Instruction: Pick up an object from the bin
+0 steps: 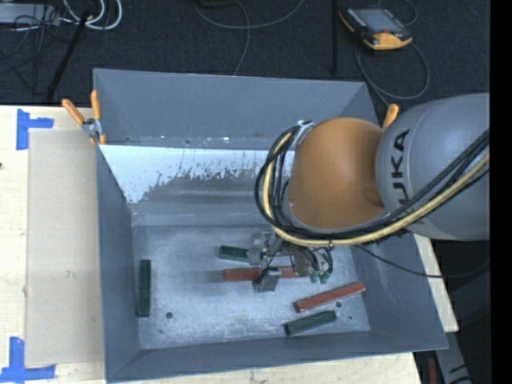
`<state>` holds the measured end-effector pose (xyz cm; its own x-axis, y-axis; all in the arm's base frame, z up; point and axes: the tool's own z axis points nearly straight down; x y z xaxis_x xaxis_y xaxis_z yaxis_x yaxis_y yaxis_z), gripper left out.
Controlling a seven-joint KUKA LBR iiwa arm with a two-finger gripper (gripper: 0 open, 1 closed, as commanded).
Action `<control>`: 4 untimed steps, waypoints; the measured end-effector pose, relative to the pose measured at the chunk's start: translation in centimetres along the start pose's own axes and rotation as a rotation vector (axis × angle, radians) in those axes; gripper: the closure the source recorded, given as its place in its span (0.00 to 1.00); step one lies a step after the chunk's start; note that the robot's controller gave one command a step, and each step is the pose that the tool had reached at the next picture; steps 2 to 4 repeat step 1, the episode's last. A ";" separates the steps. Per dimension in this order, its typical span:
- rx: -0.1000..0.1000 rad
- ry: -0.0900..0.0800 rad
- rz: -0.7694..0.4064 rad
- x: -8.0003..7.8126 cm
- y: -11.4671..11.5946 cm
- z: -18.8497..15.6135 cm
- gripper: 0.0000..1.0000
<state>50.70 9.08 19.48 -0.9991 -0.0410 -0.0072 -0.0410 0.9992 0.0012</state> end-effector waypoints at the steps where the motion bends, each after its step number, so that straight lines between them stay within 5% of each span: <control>1: 0.001 0.001 -0.302 1.5 -2.5 -10.9 1.00; 4: 0.001 0.001 -0.302 1.5 -2.5 -10.9 1.00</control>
Offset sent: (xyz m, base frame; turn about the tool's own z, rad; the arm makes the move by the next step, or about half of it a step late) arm -0.0160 -0.0253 0.1073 -0.3019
